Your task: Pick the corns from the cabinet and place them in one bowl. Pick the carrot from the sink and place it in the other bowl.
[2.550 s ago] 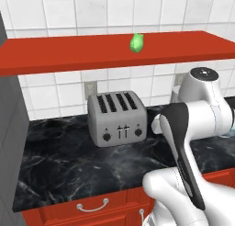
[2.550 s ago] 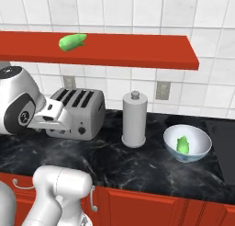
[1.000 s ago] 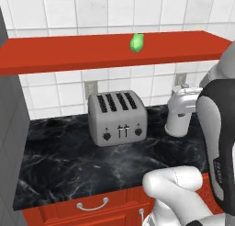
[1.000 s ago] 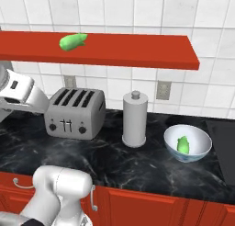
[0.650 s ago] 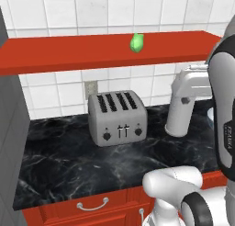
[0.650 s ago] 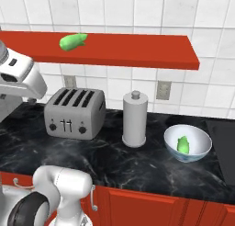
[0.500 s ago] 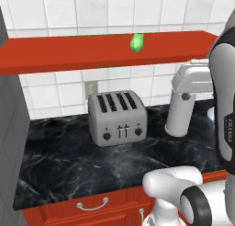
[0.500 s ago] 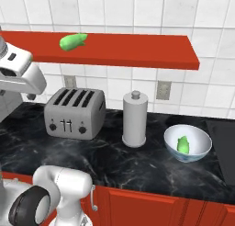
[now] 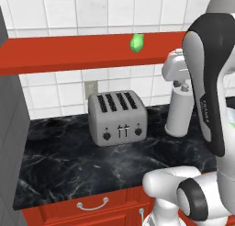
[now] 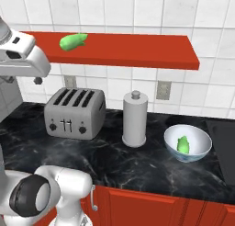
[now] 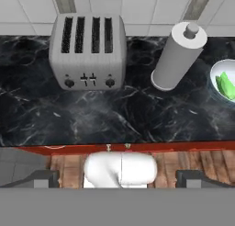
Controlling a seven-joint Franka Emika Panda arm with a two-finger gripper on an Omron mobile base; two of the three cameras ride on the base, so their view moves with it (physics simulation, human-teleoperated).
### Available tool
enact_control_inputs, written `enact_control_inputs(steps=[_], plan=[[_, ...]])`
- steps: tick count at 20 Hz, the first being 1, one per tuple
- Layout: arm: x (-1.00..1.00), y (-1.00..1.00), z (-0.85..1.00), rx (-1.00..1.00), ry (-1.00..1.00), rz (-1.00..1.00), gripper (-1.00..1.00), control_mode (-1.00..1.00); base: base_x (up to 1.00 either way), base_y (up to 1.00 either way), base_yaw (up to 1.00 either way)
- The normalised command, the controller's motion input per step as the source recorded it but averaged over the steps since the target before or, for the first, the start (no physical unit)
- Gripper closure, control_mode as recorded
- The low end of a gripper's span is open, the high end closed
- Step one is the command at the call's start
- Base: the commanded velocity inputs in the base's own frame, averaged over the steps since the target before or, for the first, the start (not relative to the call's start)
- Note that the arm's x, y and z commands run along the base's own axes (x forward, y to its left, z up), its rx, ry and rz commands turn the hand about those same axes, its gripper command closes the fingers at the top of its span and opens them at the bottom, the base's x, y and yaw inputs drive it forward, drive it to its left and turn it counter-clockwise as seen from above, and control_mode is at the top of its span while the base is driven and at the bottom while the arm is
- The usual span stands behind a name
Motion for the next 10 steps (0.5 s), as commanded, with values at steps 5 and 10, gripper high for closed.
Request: enact_control_inputs(steps=[5, 10], plan=[[0.43, 0.17, 0.37, -0.06, -0.30, -0.01, -1.00, -1.00, 0.00, 0.00, 0.00], [0.50, 0.19, 0.34, 0.00, -0.30, -0.06, -1.00, -1.00, 0.00, 0.00, 0.00]])
